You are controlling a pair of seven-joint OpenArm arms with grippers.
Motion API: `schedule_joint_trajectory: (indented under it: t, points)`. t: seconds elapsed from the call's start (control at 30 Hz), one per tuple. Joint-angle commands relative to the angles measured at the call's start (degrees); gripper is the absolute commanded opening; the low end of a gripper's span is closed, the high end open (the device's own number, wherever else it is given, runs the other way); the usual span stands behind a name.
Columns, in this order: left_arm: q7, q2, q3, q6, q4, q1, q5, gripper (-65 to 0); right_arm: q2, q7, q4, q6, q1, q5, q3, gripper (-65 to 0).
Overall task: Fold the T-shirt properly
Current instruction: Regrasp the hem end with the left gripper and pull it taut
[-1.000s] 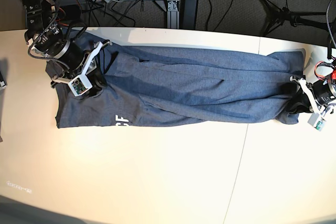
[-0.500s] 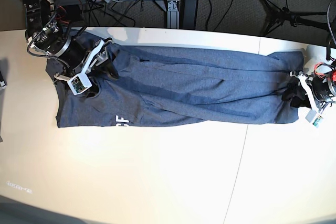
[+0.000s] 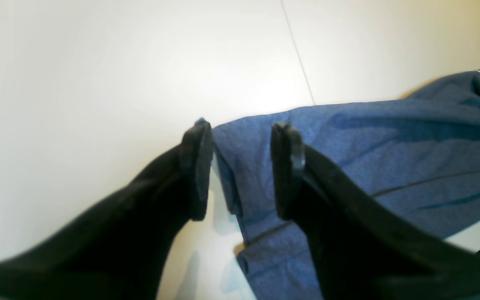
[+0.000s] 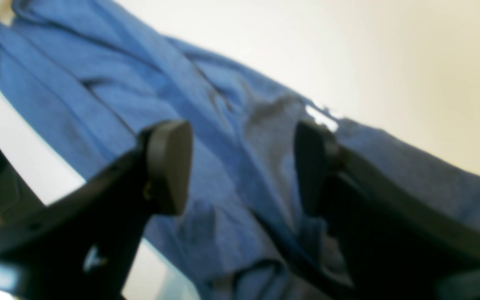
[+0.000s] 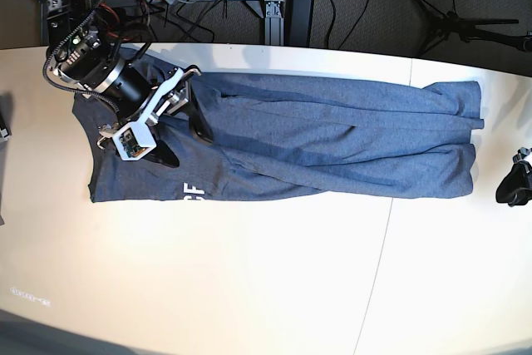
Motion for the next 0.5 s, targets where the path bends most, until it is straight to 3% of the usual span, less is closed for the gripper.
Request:
schedule_joint_trajectory:
  t: [0.0, 0.07, 0.17, 0.33, 0.47]
  points:
    - [-1.0, -1.5, -0.6, -0.3, 0.8, -0.4, -1.0, -38.3, -0.4, 1.4, 1.0, 0.9, 0.4, 0.7, 0.4, -26.5]
    - [-1.3, -1.5, -0.6, -0.3, 0.8, 0.4, -1.0, -38.3, -1.9, 1.4, 1.0, 0.9, 0.5, 0.3, 0.4, -34.5]
    - [-1.7, -1.2, -0.6, -0.3, 0.8, 1.2, -0.9, -38.3, -3.6, 1.4, 0.4, 0.9, 1.8, -1.5, 0.4, -65.0]
    - [-3.4, 0.3, -0.6, -0.3, 0.7, 2.2, 0.8, -38.2, -4.7, 1.4, -4.3, 0.9, 5.7, -6.0, 0.4, -65.0]
    - [-4.9, 1.3, -0.6, -0.3, 0.3, 5.7, 1.8, -38.1, -5.6, 1.4, -11.1, 0.9, 8.4, -5.7, 0.3, -65.0]
